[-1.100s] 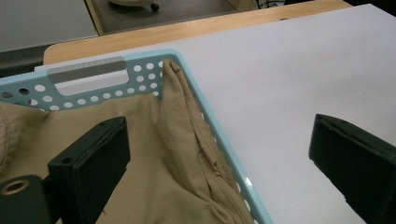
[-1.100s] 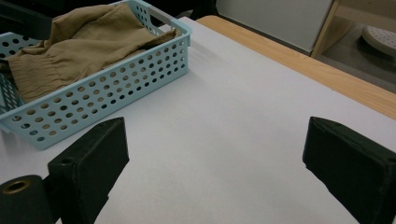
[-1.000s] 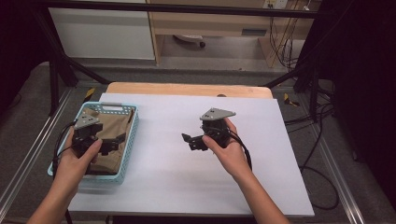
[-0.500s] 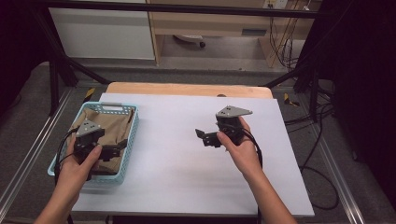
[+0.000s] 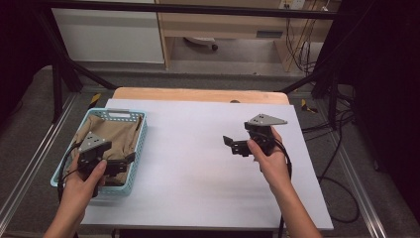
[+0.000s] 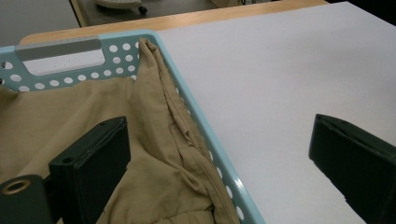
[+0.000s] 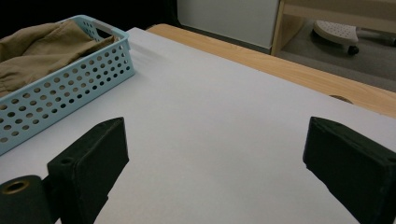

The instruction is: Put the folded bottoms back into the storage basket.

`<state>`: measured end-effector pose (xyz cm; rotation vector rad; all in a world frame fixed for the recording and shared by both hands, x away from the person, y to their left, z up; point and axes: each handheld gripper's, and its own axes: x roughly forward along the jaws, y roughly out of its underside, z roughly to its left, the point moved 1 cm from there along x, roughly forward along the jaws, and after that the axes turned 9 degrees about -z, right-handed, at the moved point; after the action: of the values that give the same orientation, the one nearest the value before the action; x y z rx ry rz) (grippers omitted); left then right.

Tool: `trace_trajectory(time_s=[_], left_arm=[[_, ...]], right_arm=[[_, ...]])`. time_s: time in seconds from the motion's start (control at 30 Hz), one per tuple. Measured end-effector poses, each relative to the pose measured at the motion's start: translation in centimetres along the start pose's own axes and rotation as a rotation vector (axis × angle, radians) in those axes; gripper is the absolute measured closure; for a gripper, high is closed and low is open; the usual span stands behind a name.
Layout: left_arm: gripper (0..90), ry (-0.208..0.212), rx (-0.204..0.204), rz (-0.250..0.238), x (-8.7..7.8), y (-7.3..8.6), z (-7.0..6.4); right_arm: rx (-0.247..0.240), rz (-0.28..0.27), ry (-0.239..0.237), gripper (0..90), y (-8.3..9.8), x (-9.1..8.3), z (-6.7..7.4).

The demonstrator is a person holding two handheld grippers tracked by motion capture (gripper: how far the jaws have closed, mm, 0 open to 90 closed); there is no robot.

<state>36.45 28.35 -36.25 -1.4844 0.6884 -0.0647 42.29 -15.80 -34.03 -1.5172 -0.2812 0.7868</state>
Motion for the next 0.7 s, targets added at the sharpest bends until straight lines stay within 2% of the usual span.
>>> trace_trajectory(time_s=[0.17,0.7], left_arm=[[5.8,0.001,0.002,-0.018,-0.3,0.4,-0.1],[5.7,-0.018,0.031,0.005,-0.2,1.5,-0.4]], right_arm=[[0.010,-0.010,0.024,6.3,0.6,-1.0,-1.1],[0.088,-0.029,0.101,7.1,3.0,-4.4,-4.7]])
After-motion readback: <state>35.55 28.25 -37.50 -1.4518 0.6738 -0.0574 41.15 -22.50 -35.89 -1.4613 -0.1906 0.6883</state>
